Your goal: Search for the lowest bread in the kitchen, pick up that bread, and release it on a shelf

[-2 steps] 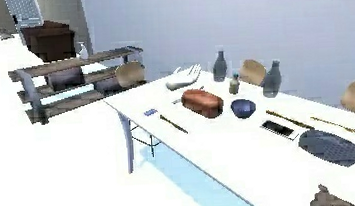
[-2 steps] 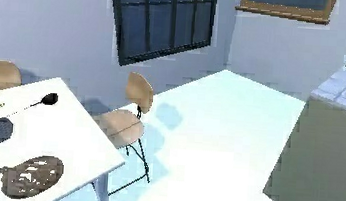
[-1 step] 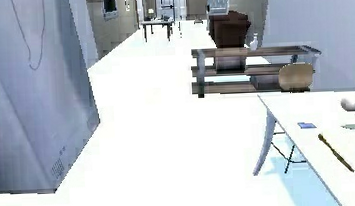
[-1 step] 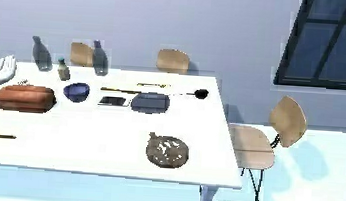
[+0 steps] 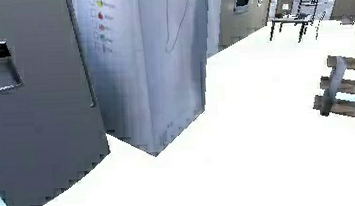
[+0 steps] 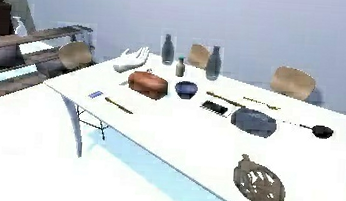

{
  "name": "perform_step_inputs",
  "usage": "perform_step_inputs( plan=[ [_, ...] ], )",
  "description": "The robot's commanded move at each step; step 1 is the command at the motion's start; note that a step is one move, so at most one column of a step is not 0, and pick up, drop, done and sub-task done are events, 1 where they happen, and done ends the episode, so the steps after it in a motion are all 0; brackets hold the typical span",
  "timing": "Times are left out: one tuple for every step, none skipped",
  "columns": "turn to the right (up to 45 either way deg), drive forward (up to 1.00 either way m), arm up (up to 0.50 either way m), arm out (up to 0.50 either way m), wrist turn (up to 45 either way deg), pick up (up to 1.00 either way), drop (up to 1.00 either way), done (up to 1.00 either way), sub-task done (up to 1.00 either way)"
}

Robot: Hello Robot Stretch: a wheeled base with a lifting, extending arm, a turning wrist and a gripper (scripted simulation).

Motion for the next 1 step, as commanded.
perform_step_inputs(
  plan=[
    [45.0,0.00,0.00,0.00,0.0,0.00,0.00,0.00,0.00]
  ],
)
